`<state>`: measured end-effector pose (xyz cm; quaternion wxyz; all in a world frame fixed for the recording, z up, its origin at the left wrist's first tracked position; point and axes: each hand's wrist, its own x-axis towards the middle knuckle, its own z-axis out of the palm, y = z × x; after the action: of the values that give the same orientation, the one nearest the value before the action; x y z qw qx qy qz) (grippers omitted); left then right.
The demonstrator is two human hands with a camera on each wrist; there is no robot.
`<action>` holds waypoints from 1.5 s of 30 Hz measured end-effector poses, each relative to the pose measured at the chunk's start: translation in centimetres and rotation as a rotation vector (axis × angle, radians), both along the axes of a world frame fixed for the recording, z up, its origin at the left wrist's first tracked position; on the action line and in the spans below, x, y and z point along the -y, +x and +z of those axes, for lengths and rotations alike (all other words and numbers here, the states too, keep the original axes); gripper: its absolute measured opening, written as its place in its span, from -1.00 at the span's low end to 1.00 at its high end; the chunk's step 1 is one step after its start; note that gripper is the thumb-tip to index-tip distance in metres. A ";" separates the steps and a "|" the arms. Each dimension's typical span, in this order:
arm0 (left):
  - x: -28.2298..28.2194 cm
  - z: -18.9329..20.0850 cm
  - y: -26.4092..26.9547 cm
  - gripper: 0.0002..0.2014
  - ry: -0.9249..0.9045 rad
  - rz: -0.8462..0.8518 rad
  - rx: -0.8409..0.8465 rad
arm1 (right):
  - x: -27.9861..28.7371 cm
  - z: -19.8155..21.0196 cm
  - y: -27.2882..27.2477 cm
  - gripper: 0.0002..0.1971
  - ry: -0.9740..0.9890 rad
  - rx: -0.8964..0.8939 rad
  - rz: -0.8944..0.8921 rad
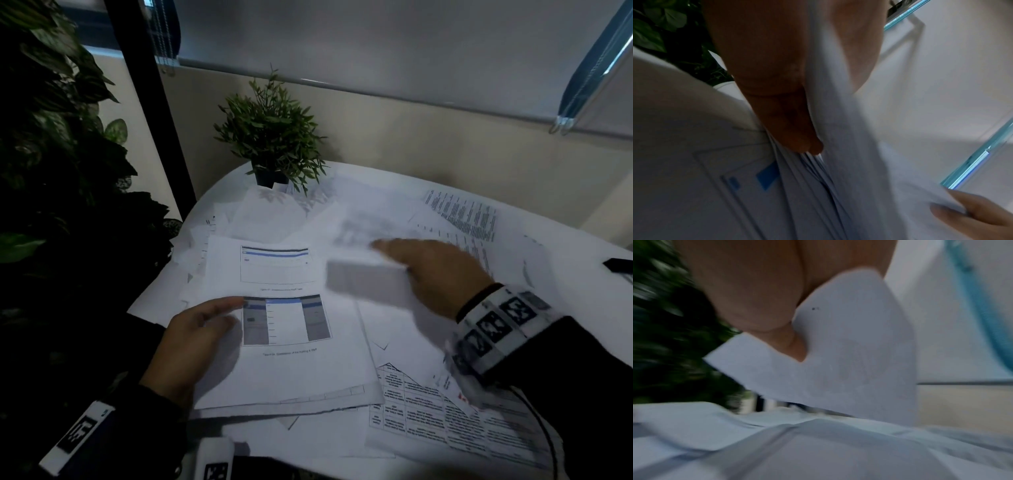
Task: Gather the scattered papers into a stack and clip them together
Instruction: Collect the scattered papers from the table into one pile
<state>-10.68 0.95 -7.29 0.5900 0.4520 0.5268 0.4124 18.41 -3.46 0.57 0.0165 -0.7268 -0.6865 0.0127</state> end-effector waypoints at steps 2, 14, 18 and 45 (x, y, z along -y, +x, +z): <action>0.0 0.5 0.2 -0.79 -0.128 0.000 0.211 | 1.3 -0.2 -4.1 -0.30 -0.112 -0.007 0.349; -0.1 -0.2 -0.3 -0.48 0.017 0.045 -0.111 | -3.5 -1.5 2.7 -0.13 -0.088 -0.322 -0.264; -0.1 0.2 -0.4 -0.31 0.217 -0.036 -0.256 | -3.8 -6.0 5.6 0.19 -0.400 0.007 -0.505; -0.2 -0.5 0.1 -0.51 0.139 -0.025 -0.191 | -4.9 -3.2 5.4 -0.81 0.398 -0.529 -0.699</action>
<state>-10.58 1.16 -7.77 0.5095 0.5357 0.5449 0.3955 23.84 1.41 -2.63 0.3328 -0.8685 -0.3625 0.0593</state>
